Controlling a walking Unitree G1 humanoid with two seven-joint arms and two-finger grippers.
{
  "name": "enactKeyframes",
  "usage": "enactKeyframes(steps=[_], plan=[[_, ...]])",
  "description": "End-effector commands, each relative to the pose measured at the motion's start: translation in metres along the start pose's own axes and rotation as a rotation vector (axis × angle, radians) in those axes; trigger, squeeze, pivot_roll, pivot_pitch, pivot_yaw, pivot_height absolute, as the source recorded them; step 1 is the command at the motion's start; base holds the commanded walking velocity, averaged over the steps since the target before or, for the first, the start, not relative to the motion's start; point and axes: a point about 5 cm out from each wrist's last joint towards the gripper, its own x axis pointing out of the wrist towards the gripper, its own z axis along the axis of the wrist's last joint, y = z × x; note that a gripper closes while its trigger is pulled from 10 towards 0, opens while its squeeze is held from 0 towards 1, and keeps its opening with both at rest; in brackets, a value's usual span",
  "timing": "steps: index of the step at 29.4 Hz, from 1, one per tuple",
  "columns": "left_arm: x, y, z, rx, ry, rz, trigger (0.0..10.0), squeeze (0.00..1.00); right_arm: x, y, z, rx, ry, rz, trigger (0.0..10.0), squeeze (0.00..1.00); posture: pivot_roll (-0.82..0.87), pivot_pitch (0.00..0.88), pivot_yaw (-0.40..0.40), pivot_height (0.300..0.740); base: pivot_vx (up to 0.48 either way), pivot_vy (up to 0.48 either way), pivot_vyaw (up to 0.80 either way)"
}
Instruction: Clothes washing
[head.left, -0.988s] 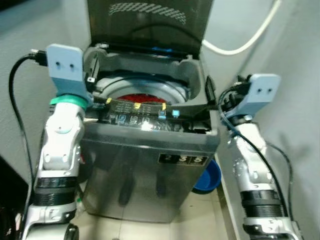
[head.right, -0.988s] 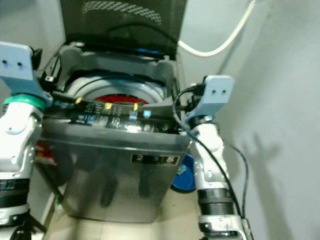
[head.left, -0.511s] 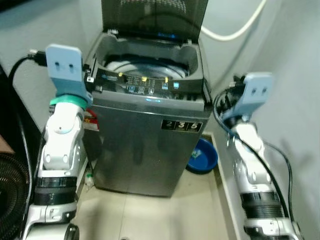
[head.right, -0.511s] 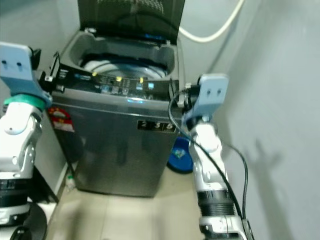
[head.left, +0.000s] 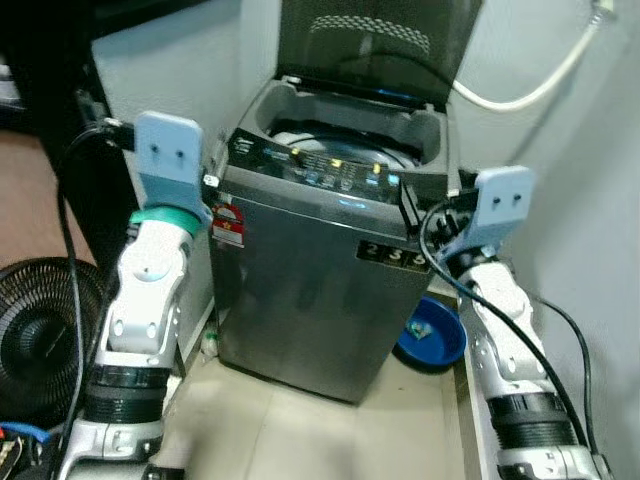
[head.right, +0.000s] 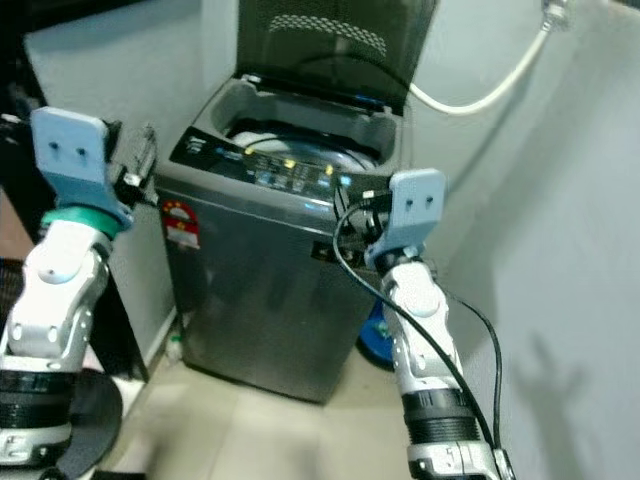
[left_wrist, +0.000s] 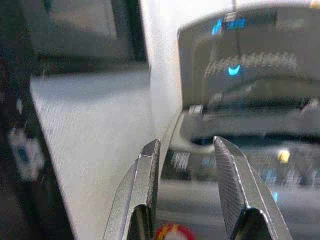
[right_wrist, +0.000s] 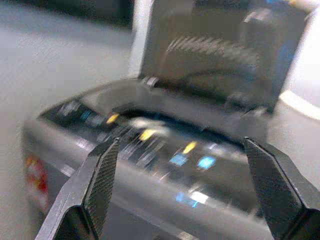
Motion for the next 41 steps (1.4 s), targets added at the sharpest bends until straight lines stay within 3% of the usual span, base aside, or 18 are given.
enactKeyframes(steps=[1, 11, 14, 18, 19, 23, 26, 27, 30, 37, 41], plan=[[-0.005, -0.006, -0.010, 0.016, 0.043, -0.031, 10.0, 0.00, -0.011, -0.003, -0.023, -0.006, 0.085, 0.005, 10.0, 0.00, 0.09, 0.007, -0.050, 0.740, 0.000, 0.000, 0.77], [-0.033, -0.013, -0.049, 0.064, 0.184, -0.089, 10.0, 0.00, -0.045, -0.010, -0.073, -0.009, 0.276, -0.020, 10.0, 0.00, 0.09, 0.006, -0.042, 0.740, 0.000, 0.000, 0.77], [-0.051, -0.017, -0.070, 0.083, 0.268, -0.115, 10.0, 0.00, -0.067, -0.015, -0.098, -0.008, 0.379, -0.048, 10.0, 0.00, 0.09, 0.008, -0.041, 0.740, 0.000, 0.000, 0.77], [-0.061, -0.019, -0.081, 0.089, 0.313, -0.123, 10.0, 0.00, -0.078, -0.018, -0.109, -0.005, 0.429, -0.065, 10.0, 0.00, 0.09, 0.013, -0.040, 0.740, 0.000, 0.000, 0.77], [-0.068, -0.018, -0.090, 0.070, 0.358, -0.109, 10.0, 0.00, -0.085, -0.019, -0.115, 0.003, 0.452, -0.071, 10.0, 0.00, 0.09, 0.013, -0.040, 0.740, 0.000, 0.000, 0.76], [-0.072, -0.016, -0.098, 0.060, 0.393, -0.092, 10.0, 0.00, -0.090, -0.019, -0.121, 0.007, 0.475, -0.075, 10.0, 0.00, 0.09, 0.018, -0.038, 0.740, 0.000, 0.000, 0.76], [-0.093, -0.011, -0.128, 0.088, 0.511, -0.078, 10.0, 0.00, -0.106, -0.015, -0.138, 0.001, 0.554, -0.084, 10.0, 0.00, 0.09, 0.019, -0.037, 0.740, 0.000, 0.000, 0.76], [-0.093, -0.011, -0.128, 0.088, 0.511, -0.078, 10.0, 0.00, -0.106, -0.015, -0.138, 0.001, 0.554, -0.084, 10.0, 0.00, 0.09, 0.019, -0.037, 0.740, 0.000, 0.000, 0.76], [-0.112, -0.003, -0.146, 0.072, 0.606, -0.040, 10.0, 0.00, -0.119, -0.013, -0.146, 0.008, 0.590, -0.096, 10.0, 0.00, 0.08, 0.021, -0.036, 0.740, 0.000, 0.000, 0.76], [-0.116, -0.001, -0.148, 0.069, 0.618, -0.033, 10.0, 0.00, -0.122, -0.013, -0.148, 0.003, 0.600, -0.087, 10.0, 0.00, 0.09, 0.024, -0.042, 0.740, 0.000, 0.000, 0.76], [-0.108, -0.003, -0.144, 0.059, 0.587, -0.024, 10.0, 0.00, -0.115, -0.014, -0.146, -0.010, 0.576, -0.067, 10.0, 0.00, 0.09, 0.024, -0.043, 0.740, 0.000, 0.000, 0.76]])
